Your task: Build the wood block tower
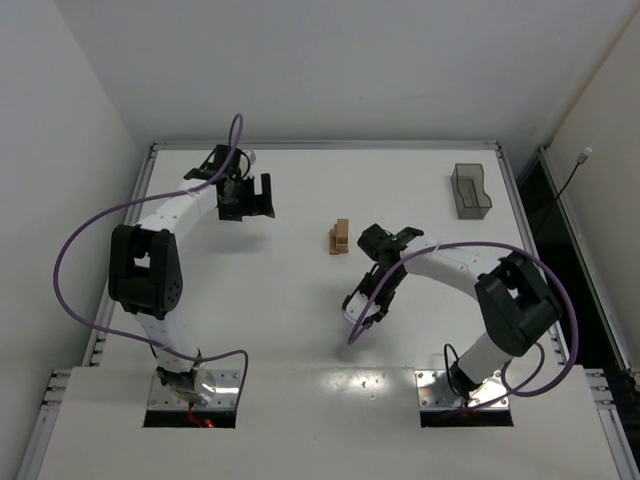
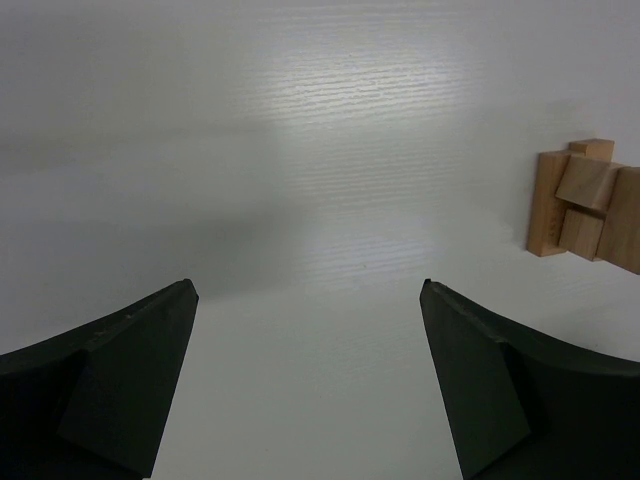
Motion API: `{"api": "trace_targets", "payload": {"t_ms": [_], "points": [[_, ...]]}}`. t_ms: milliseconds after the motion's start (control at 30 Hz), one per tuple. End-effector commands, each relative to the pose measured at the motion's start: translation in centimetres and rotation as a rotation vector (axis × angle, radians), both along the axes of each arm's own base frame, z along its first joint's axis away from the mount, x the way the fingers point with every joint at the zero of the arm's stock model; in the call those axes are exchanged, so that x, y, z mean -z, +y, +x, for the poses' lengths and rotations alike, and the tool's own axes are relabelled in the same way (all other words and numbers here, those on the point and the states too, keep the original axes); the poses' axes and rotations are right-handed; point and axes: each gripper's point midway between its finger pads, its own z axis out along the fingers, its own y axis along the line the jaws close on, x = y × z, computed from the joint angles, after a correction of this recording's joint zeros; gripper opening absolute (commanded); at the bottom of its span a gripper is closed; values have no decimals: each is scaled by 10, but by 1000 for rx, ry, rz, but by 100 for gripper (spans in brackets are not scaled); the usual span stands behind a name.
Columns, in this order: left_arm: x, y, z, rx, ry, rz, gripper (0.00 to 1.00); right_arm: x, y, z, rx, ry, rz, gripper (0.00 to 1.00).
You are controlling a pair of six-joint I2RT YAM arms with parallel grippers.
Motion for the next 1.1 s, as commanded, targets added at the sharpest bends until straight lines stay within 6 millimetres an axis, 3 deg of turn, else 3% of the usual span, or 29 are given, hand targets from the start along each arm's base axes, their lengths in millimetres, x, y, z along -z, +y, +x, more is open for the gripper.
{"api": "trace_targets", "payload": {"t_ms": [0, 700, 933, 1000, 1067], "points": [[-16, 7, 13, -30, -40, -25, 92, -4, 8, 1, -45, -20, 5, 33], [-12, 7, 15, -36, -26, -44, 92, 20, 6, -5, -13, -52, -156, 30], [-8, 7, 15, -36, -17, -42, 92, 24, 7, 3, 28, -57, -180, 30], [-7, 7, 13, -36, -8, -41, 92, 27, 6, 2, 36, -48, -188, 26], [-7, 7, 13, -36, -8, -41, 92, 27, 9, 4, 28, -63, -187, 16]]}}
